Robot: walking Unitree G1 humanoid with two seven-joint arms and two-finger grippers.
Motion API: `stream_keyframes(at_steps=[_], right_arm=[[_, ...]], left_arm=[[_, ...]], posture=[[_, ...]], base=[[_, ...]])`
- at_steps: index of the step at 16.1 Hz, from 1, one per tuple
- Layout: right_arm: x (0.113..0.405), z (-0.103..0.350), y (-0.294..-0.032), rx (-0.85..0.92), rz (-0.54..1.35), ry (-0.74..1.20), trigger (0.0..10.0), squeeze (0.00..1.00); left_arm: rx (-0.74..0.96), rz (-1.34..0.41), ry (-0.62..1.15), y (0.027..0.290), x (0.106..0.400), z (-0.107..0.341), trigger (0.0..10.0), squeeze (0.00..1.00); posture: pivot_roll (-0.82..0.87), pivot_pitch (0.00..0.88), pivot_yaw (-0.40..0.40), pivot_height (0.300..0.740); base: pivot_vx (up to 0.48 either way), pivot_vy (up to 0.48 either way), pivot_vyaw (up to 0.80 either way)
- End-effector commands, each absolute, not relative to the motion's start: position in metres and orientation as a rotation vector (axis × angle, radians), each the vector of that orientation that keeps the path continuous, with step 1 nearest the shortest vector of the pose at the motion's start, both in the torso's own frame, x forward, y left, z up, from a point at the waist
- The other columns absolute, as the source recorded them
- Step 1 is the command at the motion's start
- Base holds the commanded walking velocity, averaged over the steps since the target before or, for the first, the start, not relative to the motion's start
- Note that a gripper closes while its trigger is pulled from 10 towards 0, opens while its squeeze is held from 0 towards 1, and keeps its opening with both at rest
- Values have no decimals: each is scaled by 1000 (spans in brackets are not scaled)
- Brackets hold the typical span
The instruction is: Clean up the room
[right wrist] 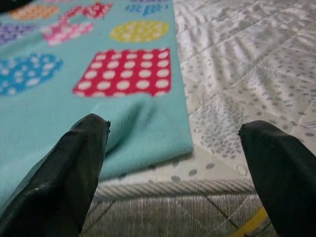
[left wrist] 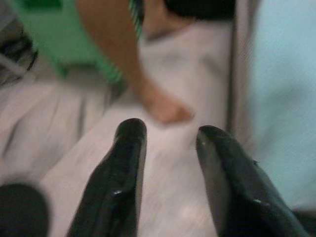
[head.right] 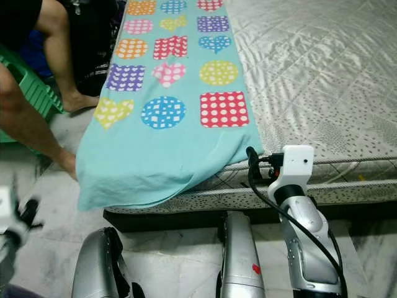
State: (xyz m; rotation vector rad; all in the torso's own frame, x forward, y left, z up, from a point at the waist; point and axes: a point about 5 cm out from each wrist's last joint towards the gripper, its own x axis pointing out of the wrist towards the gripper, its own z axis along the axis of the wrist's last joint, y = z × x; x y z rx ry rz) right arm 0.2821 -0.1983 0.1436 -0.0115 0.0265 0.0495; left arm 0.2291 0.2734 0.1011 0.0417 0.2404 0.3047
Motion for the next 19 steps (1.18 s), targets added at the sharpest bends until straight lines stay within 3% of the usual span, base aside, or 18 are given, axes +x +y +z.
stream_keyframes(at_steps=[1, 4, 7, 9, 12, 13, 14, 15, 17, 19], right_arm=[[280, 135, -199, -24, 51, 65, 10000, 0], [282, 128, -202, 11, 5, 80, 10000, 0], [287, 138, -191, 95, 43, 35, 10000, 0], [287, 142, -176, 122, 120, 17, 10000, 0], [269, 127, -137, 67, 419, 153, 10000, 0], [267, 128, -130, 128, 459, 151, 10000, 0], [265, 124, -123, 146, 496, 192, 10000, 0], [266, 125, -116, 160, 521, 188, 10000, 0], [274, 127, -97, 193, 551, 180, 10000, 0], [289, 134, -89, 215, 464, 117, 10000, 0]], left_arm=[[64, 306, 209, 270, 229, 107, 10000, 1000], [-26, 158, 56, 218, 243, 127, 10000, 1000], [-84, 29, -4, 182, 250, 131, 10000, 1000], [-97, 8, 1, 171, 255, 131, 10000, 1000], [-115, 2, 6, 169, 261, 131, 10000, 1000], [-125, -2, 9, 168, 263, 130, 10000, 796], [-126, -11, 4, 167, 264, 132, 10000, 169], [-137, -15, -3, 165, 265, 134, 10000, 0], [-155, -51, 2, 157, 264, 134, 10000, 0], [-165, -64, 12, 154, 261, 133, 10000, 0]], posture=[[-99, 115, 32, 472], [-96, 104, 29, 472], [-107, 98, 37, 472], [-106, 99, 38, 472], [-109, 103, 40, 472], [-109, 103, 40, 472], [-98, 108, 41, 472], [-93, 110, 43, 472], [-76, 117, 45, 472], [-66, 123, 46, 472]], base=[[0, 0, 0], [0, 0, 0], [0, 0, 0], [0, 0, 0], [0, 0, 0], [0, 0, 0], [0, 0, 0], [0, 0, 0], [0, 0, 0], [0, 0, 0]])
